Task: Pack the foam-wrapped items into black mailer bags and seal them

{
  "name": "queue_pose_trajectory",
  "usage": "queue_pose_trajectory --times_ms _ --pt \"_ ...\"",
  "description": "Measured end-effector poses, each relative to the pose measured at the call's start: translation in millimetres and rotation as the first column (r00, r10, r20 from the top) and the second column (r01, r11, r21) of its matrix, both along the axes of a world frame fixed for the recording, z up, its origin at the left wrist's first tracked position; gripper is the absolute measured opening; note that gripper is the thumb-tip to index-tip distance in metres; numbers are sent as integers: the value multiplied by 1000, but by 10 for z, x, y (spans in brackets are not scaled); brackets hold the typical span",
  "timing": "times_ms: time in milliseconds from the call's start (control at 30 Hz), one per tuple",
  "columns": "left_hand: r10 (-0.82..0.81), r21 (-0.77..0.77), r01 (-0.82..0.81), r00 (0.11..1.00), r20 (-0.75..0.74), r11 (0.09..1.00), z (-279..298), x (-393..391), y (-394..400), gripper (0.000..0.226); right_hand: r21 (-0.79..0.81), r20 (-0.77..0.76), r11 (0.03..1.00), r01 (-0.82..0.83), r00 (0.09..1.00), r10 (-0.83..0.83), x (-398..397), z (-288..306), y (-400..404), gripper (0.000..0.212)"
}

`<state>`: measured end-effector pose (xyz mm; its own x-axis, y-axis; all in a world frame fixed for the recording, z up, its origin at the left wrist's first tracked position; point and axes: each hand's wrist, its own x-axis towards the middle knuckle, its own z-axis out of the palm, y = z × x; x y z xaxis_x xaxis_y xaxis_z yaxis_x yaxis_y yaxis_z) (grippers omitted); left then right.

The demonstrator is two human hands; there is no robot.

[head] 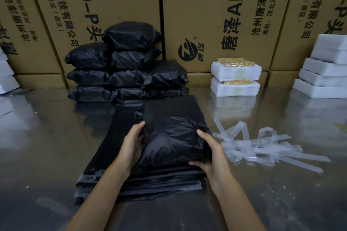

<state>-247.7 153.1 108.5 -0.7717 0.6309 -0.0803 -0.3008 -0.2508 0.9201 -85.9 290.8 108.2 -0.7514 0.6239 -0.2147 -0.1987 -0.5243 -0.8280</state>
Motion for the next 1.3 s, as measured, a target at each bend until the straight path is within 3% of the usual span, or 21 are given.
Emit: queue_pose_trajectory --times_ms 267,367,633,900,1033,1167,1300 --pt "-49 -297 39 999 -24 954 -3 16 6 37 -14 61 998 56 997 -55 11 57 6 26" --pt "-28 -370 -6 996 -86 929 -22 -25 30 38 -7 76 997 74 994 -74 4 55 10 28" --pt "-29 -384 -27 990 -139 923 -88 -67 45 36 22 43 996 90 995 -91 -4 14 -16 37" --pt "-118 -464 66 989 -86 884 -5 -130 42 27 40 71 993 115 990 -118 0 75 -78 55" --pt "-171 -570 71 977 -125 818 101 -278 145 49 30 79 993 118 990 -120 5 110 -106 59" --pt "-202 -714 -49 943 -262 698 231 -420 281 52 13 83 987 162 983 -163 -10 100 -102 66" --pt "-165 -747 -378 826 -539 547 123 -468 377 37 -25 68 977 212 975 -210 -36 80 -62 53"
